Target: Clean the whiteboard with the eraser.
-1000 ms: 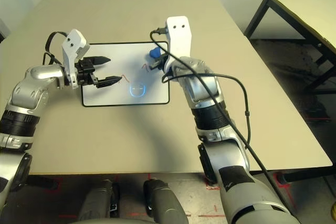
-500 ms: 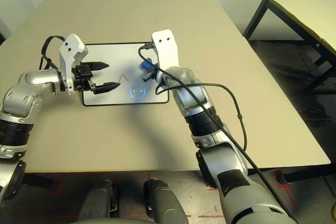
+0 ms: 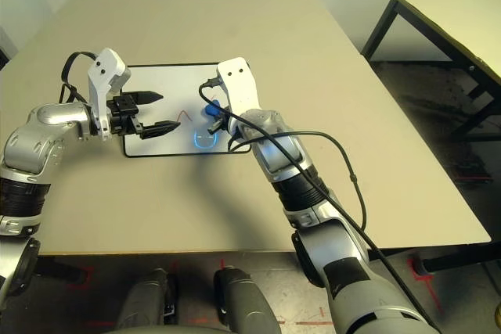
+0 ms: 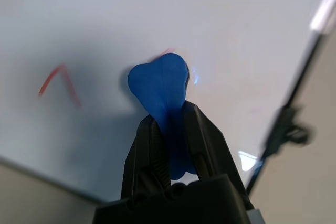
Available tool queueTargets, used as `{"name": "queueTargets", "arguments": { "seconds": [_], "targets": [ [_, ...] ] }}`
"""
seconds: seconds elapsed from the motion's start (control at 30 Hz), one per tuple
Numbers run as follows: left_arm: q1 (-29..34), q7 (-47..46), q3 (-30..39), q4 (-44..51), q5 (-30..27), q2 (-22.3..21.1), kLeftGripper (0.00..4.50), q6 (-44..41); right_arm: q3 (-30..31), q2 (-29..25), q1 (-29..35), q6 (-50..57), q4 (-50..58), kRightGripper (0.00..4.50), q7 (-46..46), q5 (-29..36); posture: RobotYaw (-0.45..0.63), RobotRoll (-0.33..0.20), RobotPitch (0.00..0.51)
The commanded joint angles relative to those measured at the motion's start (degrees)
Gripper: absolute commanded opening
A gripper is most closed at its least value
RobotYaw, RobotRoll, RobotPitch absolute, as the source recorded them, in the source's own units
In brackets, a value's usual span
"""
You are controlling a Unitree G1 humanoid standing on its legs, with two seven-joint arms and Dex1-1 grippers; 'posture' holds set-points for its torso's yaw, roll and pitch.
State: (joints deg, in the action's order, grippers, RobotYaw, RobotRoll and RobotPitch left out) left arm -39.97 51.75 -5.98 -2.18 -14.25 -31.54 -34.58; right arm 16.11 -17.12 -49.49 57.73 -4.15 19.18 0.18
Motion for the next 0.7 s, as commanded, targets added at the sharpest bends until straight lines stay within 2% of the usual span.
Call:
{"name": "queueTargets", "arguments": {
  "seconds": [0.03, 0.17, 0.47, 0.7],
  "targets": [
    [-0.25, 0.08, -0.45, 0.38, -0.5, 0.34, 4.5, -0.66, -2.08, 0.2, -1.79, -1.46, -1.45, 0.56, -0.88, -0.72, -0.02, 0.0, 0.099],
    [-0.27, 0.11, -0.4, 0.32, -0.49, 0.51, 4.5, -0.7, -1.14, 0.34, -0.71, -0.39, -0.54, 0.56, 0.02, -0.91, -0.01, 0.0, 0.098],
    [-0.38, 0.05, -0.01, 0.46, -0.67, 0.62, 4.5, -1.19, 5.15, 1.02, 4.68, 5.67, 4.55, 0.56, 3.4, -0.31, -0.01, 0.0, 0.1],
    [-0.66, 0.04, 0.03, 0.03, -0.67, 0.71, 4.5, -1.15, 3.96, 1.76, 3.53, 4.56, 2.85, 0.55, 2.86, -0.91, -0.01, 0.0, 0.098]
  ]
}}
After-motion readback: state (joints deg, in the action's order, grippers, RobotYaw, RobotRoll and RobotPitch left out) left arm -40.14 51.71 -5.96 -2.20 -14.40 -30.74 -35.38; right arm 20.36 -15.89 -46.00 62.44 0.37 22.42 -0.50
